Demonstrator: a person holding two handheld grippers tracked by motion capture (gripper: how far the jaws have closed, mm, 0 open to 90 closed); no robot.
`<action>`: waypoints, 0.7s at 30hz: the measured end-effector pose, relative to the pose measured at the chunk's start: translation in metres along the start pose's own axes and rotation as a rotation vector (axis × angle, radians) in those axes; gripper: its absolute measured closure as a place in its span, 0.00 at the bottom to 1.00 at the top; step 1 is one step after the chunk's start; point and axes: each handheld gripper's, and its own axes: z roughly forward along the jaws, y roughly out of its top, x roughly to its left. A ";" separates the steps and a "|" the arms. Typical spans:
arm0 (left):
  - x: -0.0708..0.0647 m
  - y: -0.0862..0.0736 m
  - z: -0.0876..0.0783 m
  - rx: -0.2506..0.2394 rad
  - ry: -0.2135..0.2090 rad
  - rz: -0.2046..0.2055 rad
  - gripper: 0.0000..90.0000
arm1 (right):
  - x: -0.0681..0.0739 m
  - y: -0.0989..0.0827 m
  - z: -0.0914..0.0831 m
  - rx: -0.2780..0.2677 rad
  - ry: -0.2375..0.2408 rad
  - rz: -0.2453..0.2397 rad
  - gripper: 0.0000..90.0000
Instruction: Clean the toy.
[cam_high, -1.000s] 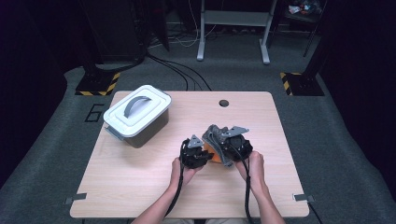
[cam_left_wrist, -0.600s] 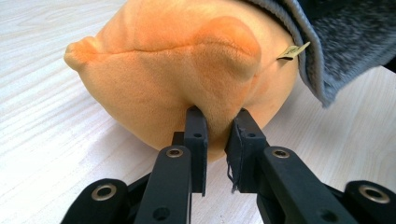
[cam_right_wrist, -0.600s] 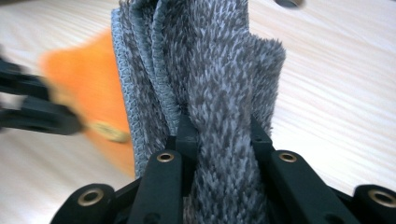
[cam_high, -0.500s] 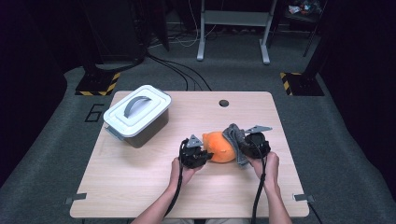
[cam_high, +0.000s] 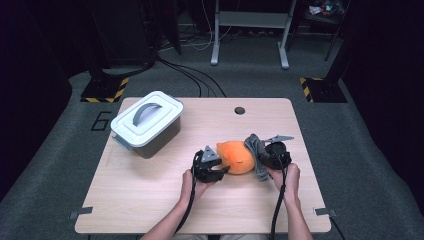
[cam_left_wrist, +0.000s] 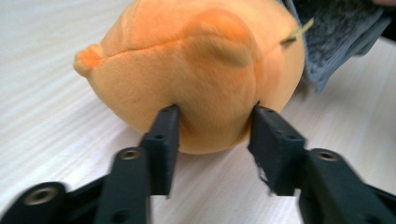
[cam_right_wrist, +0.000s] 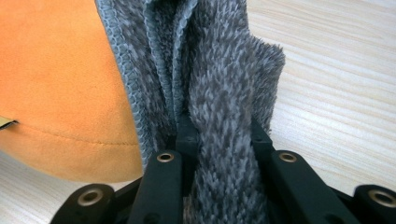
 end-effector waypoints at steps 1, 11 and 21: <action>-0.002 -0.001 0.001 0.005 0.023 0.017 0.51 | 0.000 0.000 0.000 -0.001 -0.001 -0.001 0.82; -0.010 -0.001 0.012 0.002 0.082 0.124 0.44 | -0.001 0.000 0.001 -0.004 -0.002 0.012 0.82; -0.004 0.002 0.009 -0.017 0.014 0.063 0.83 | 0.002 0.000 -0.009 -0.030 -0.020 0.013 0.82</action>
